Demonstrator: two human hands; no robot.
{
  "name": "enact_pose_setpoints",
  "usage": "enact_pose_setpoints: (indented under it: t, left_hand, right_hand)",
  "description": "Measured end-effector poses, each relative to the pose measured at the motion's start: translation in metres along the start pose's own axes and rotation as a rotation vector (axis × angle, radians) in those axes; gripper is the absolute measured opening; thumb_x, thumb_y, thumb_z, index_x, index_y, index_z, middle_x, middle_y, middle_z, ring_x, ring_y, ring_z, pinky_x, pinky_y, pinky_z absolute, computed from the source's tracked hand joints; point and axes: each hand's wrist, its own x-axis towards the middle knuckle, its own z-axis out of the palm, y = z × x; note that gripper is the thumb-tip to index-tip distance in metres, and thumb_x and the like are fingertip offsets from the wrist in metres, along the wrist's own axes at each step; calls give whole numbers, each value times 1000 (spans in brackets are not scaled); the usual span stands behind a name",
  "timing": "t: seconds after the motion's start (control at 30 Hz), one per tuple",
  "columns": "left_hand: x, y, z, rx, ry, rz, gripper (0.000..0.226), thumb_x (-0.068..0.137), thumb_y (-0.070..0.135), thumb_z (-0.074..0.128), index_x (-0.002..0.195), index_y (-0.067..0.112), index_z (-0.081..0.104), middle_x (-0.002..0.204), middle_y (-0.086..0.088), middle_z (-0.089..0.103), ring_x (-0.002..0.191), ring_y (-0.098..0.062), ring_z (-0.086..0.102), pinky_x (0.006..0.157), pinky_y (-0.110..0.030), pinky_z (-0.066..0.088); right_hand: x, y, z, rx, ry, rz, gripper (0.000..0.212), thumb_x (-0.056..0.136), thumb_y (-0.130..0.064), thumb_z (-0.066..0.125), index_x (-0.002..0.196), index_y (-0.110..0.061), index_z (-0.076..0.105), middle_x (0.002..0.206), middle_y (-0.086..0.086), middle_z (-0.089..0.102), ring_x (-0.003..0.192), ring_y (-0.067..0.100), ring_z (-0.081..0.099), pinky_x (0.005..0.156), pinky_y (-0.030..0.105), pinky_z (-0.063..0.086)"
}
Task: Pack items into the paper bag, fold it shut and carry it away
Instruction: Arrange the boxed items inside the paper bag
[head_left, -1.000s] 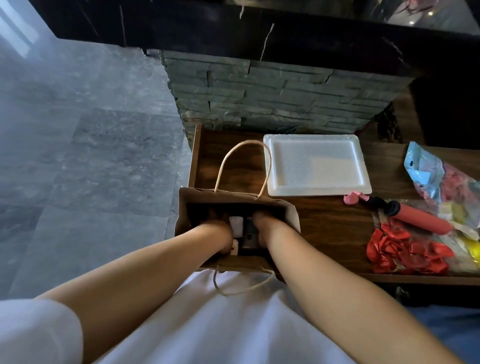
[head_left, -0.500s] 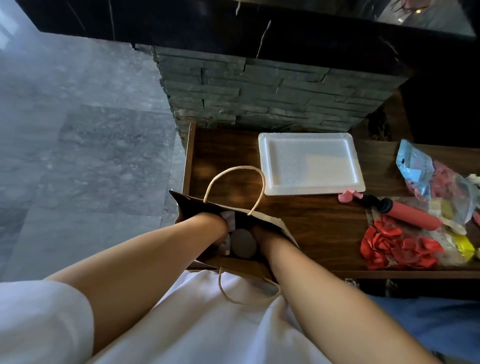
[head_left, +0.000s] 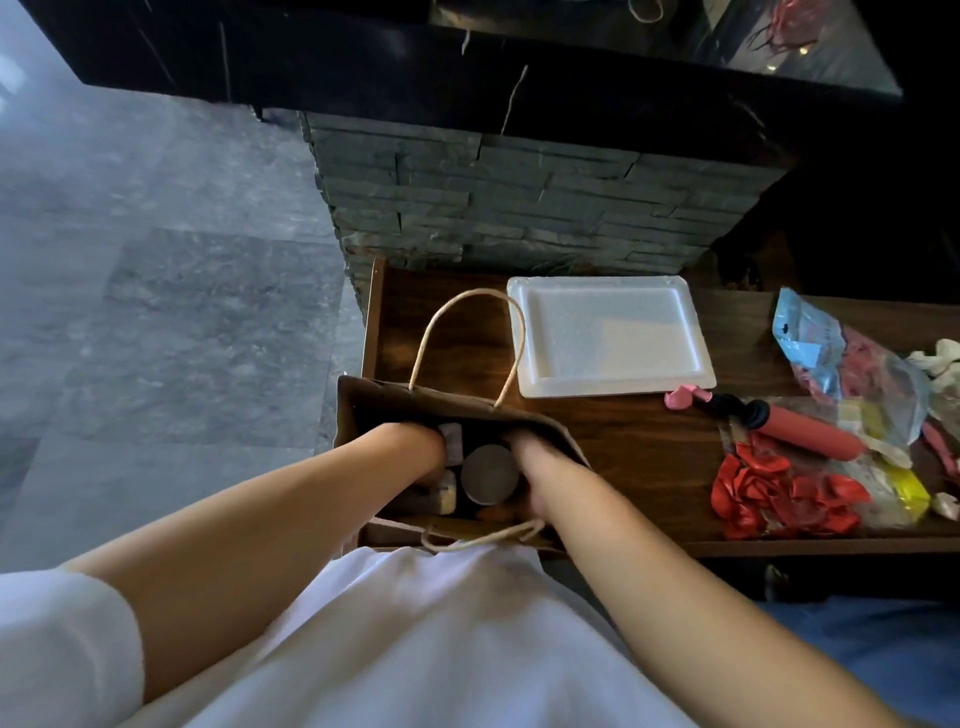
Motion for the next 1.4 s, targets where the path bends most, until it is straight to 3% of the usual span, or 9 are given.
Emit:
enact_pose_setpoints:
  t: [0.23, 0.37, 0.53, 0.63, 0.77, 0.9, 1.13, 1.27, 1.4]
  left_hand:
    - [-97, -53, 5, -760, 535, 192, 33, 74, 50, 65, 106, 40, 63, 90, 14, 74, 78, -5, 68, 69, -21, 54]
    - [-129, -106, 43, -1379, 906, 148, 19, 84, 6, 66, 82, 23, 72, 77, -1, 76, 61, -9, 72, 61, -18, 58]
    - [-82, -113, 100, -1783, 471, -37, 38, 86, -21, 45, 105, 6, 64, 112, -21, 67, 77, -23, 75, 62, -29, 62]
    - [-42, -69, 108, -1669, 352, 8, 56, 79, -23, 55, 123, 10, 57, 113, -8, 67, 95, -16, 69, 70, -24, 59]
    - [-9, -26, 101, -1511, 493, 50, 36, 80, -13, 60, 80, 23, 63, 60, 18, 68, 61, 2, 58, 48, -3, 44]
    - [4, -27, 106, -1403, 563, 61, 52, 73, -27, 42, 68, 21, 62, 55, 15, 65, 56, 3, 60, 48, -5, 44]
    - [-11, -41, 116, -1347, 526, 203, 41, 71, -19, 50, 96, 8, 68, 101, -12, 67, 93, -21, 59, 82, -28, 50]
    - [-66, -71, 97, -1303, 1056, 64, 68, 70, -25, 38, 92, 33, 67, 99, 3, 74, 89, -11, 72, 75, -13, 53]
    - [-129, -54, 52, -862, 1403, 360, 20, 86, 16, 53, 88, 29, 68, 90, 20, 67, 85, -2, 66, 76, -14, 49]
  right_hand:
    - [-94, 29, -103, -69, -284, -575, 30, 94, -23, 60, 119, -7, 66, 112, 14, 73, 106, 30, 70, 91, 39, 56]
    - [-99, 54, -154, -11, -162, -661, 29, 82, -15, 66, 110, -11, 74, 108, 21, 73, 98, 35, 72, 79, 34, 61]
    - [-12, 71, -144, -262, 69, -698, 70, 78, 9, 73, 126, -39, 57, 119, -7, 67, 105, 11, 68, 82, 27, 56]
    - [35, 66, -111, -410, -63, -702, 93, 62, -4, 84, 130, -57, 48, 118, -26, 63, 106, -7, 60, 69, 6, 51]
    - [73, 66, -74, -493, -90, -774, 62, 56, -18, 87, 99, -56, 65, 109, -21, 72, 95, -12, 65, 66, -2, 45]
    - [82, 74, -73, -443, -43, -784, 58, 51, -29, 87, 96, -59, 66, 118, -10, 65, 99, -10, 64, 69, -1, 46]
    - [38, 73, -89, -582, -114, -834, 54, 65, -27, 81, 105, -59, 63, 105, -26, 72, 102, -7, 66, 87, 17, 48]
    - [-42, 41, -129, -597, 105, -978, 40, 89, -5, 63, 105, -41, 67, 116, -12, 72, 110, 0, 64, 98, 22, 49]
    - [-121, -4, -86, -925, 88, -1242, 29, 96, -28, 44, 107, -38, 69, 104, -23, 71, 100, -8, 63, 76, 3, 47]
